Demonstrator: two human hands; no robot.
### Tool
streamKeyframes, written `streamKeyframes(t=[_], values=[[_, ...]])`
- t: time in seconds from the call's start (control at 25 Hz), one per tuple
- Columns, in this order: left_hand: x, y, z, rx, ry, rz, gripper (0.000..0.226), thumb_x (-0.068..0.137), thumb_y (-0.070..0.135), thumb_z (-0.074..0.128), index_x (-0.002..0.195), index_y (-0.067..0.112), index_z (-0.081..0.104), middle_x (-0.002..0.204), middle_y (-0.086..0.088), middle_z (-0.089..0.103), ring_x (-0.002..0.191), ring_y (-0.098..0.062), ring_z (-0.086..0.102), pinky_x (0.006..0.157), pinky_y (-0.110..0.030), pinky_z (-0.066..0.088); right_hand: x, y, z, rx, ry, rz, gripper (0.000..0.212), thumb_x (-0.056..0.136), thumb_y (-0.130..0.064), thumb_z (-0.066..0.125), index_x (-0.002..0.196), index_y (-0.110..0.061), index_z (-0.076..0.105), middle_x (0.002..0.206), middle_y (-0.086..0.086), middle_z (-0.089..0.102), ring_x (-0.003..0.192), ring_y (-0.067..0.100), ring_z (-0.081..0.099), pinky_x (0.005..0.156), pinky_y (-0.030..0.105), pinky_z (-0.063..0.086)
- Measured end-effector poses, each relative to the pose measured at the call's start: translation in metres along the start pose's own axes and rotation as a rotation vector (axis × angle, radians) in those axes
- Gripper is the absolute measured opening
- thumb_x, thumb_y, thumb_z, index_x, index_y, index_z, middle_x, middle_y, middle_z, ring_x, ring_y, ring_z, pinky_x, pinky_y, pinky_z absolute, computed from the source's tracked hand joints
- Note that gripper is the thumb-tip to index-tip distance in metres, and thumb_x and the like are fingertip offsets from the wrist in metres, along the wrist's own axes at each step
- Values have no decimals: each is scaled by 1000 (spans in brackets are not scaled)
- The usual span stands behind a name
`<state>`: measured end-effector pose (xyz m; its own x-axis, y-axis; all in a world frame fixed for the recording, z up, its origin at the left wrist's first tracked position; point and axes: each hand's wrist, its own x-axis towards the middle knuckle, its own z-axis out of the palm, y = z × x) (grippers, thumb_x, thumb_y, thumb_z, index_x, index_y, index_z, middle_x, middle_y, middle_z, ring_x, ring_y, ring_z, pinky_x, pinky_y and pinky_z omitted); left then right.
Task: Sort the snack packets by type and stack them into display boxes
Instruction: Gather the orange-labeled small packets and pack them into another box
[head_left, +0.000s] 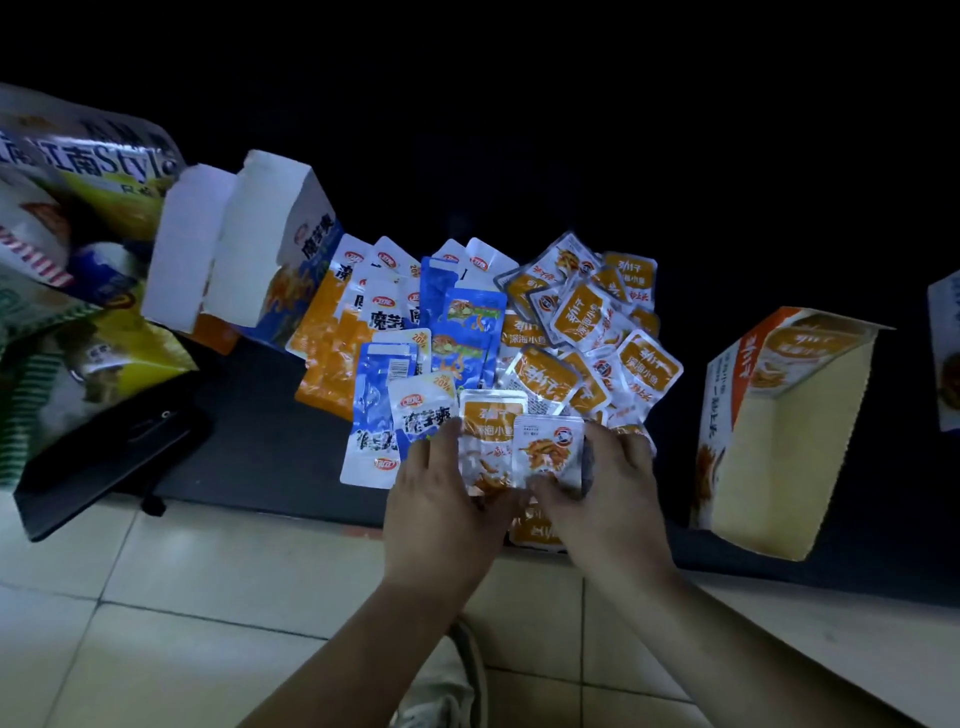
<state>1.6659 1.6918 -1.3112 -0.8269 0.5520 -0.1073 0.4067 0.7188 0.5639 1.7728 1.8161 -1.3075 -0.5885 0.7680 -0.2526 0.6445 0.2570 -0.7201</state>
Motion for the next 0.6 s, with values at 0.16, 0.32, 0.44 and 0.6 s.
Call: streamKeyframes(t=[0.16,0.32,0.44,0.6], values=[[-2,4,-5,-135,40,64,68,79,27,84,137,34,50,111,12,55,104,-16,60,82,-31,49,0,-8,-5,40,33,-52,51,81,-33,83,120,-34,50,115,-10,54,107,15,59,76,36,54],[6,2,-5,-453,-65,-61,47,88,17,66,124,46,59,108,11,69,98,-12,68,81,-41,60,3,-22,-23,311,-19,36,29,95,-15,68,100,-38,51,90,-21,67,84,-4,65,70,22,56],[13,-1,-11,-299,-20,-17,44,88,16,71,129,33,63,116,7,62,105,-18,65,89,-36,56,7,-31,-47,411,-20,45,31,97,-9,64,100,-39,57,87,-28,68,83,-8,65,61,4,46],[18,15,-37,-263,96,216,48,92,27,73,138,21,60,127,7,59,112,-8,60,86,-20,48,13,-41,-75,339,-185,-34,55,90,-11,77,128,-46,54,72,-15,69,68,3,65,59,15,49]])
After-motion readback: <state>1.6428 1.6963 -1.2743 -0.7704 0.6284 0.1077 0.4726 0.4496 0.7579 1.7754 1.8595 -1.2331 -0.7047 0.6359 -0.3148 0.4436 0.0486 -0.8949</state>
